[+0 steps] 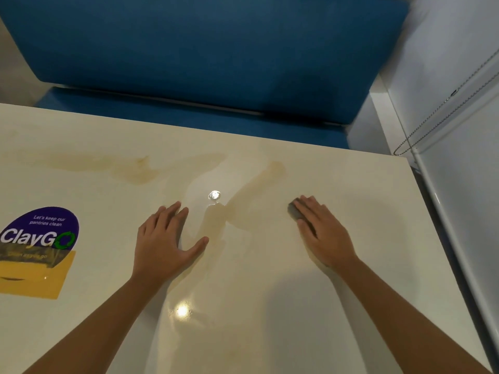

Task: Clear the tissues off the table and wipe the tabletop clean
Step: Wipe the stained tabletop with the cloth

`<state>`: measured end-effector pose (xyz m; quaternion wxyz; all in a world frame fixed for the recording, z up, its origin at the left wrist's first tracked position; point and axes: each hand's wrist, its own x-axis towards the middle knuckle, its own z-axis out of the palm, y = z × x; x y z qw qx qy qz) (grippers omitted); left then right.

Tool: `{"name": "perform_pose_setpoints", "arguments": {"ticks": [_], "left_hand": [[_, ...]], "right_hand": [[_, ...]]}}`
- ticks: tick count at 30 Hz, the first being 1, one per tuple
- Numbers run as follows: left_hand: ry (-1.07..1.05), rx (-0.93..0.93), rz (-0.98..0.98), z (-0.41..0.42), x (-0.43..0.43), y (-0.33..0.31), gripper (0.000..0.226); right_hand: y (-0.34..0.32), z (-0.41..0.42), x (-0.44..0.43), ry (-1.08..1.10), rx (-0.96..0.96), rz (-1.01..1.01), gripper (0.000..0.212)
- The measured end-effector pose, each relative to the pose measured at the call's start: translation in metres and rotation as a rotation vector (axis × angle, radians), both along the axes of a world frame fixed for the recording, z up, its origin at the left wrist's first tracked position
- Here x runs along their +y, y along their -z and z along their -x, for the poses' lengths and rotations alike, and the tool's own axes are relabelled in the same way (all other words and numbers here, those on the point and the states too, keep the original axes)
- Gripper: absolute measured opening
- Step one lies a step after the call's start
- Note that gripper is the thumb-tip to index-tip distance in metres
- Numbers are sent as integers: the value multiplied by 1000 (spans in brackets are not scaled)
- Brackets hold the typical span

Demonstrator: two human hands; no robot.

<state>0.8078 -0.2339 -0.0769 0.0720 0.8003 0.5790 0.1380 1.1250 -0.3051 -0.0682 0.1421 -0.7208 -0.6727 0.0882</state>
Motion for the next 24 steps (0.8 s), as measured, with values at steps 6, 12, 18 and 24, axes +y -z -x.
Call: {"name": "perform_pose_setpoints", "arguments": {"ticks": [6, 12, 18, 24], "left_hand": [[35, -39, -41, -5, 30, -5, 67], [168, -48, -8, -21, 55, 6, 66], [130, -69, -16, -31, 61, 9, 64], [125, -102, -23, -32, 61, 7, 61]], "right_hand": [[4, 7, 36, 496, -70, -26, 46], [6, 50, 68, 219, -141, 105, 51], [-4, -1, 40, -56, 25, 78, 48], [0, -41, 59, 387, -65, 135, 49]]}}
